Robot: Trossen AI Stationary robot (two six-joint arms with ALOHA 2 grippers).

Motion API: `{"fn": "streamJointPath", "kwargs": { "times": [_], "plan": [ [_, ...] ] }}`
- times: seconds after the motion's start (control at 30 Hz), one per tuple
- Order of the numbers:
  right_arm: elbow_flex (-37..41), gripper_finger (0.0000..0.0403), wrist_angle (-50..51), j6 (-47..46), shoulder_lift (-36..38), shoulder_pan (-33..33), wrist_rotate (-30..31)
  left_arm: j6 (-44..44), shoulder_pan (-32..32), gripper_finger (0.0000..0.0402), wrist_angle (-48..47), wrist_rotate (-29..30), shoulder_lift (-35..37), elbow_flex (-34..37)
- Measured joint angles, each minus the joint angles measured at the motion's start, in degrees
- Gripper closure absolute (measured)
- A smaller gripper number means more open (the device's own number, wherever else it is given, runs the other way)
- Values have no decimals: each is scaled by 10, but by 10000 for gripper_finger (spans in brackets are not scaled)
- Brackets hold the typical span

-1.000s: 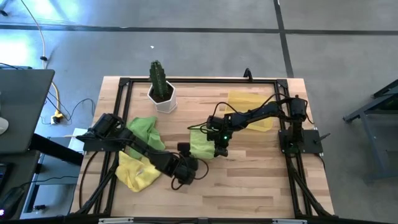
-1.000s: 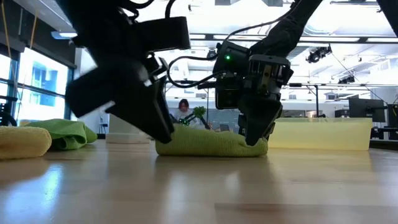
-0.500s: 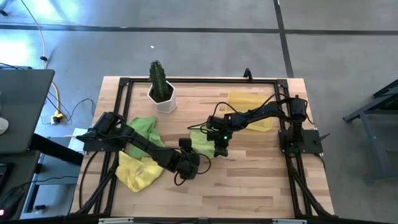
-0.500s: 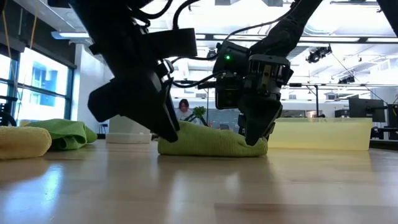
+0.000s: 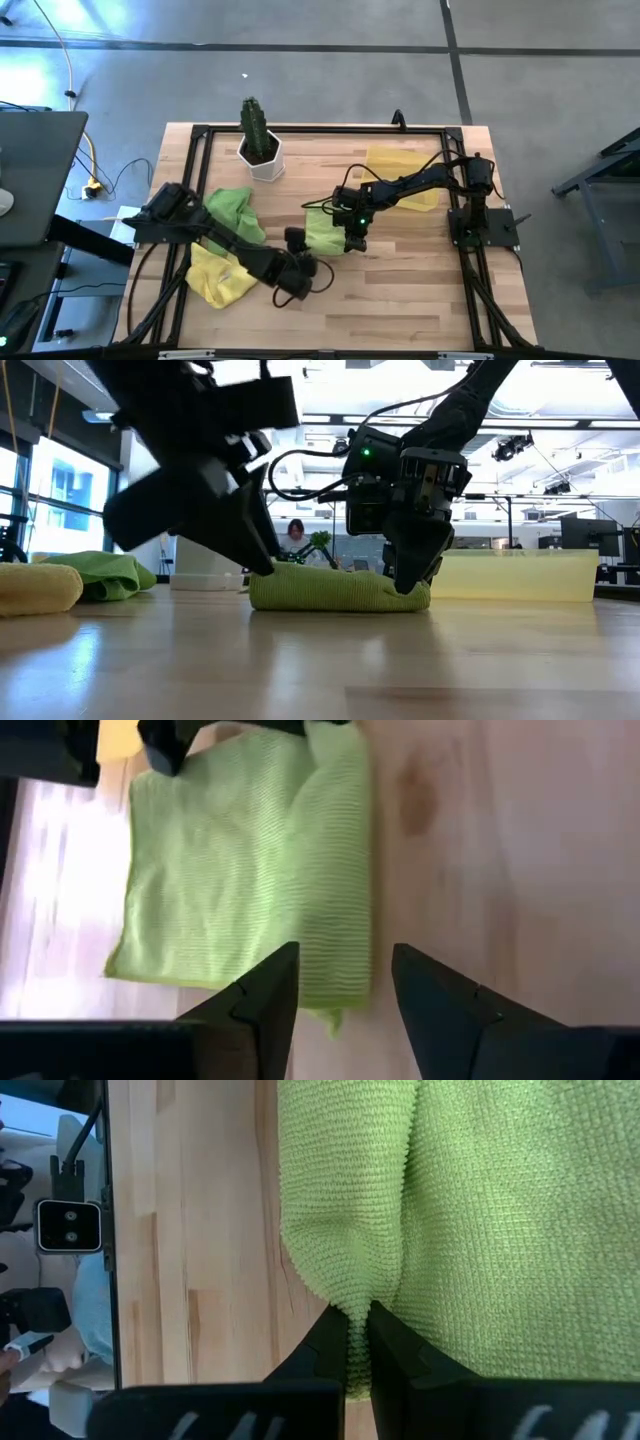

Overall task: Roll microfiber towels into tight, uniform cylinder then place into a basket
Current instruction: Roll the light green microfiber cloth

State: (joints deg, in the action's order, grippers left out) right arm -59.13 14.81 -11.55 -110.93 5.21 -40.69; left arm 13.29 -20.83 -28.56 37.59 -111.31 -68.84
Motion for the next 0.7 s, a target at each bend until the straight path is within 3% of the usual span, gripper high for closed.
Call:
{"fn": "streamJointPath", "kwargs": {
  "times": [0.13,0.3,0.43,0.57,0.7],
  "plan": [
    [0,402,0,0,0,0,0,0,22,241,-1,-17,0,1],
    [0,402,0,0,0,0,0,0,47,236,15,-131,0,18],
    [0,402,0,3,0,0,0,2,53,242,50,-134,0,37],
    [0,402,0,13,0,0,0,40,67,272,56,-139,0,37],
    [0,395,0,26,0,0,0,68,80,334,56,-185,0,37]
  ]
}}
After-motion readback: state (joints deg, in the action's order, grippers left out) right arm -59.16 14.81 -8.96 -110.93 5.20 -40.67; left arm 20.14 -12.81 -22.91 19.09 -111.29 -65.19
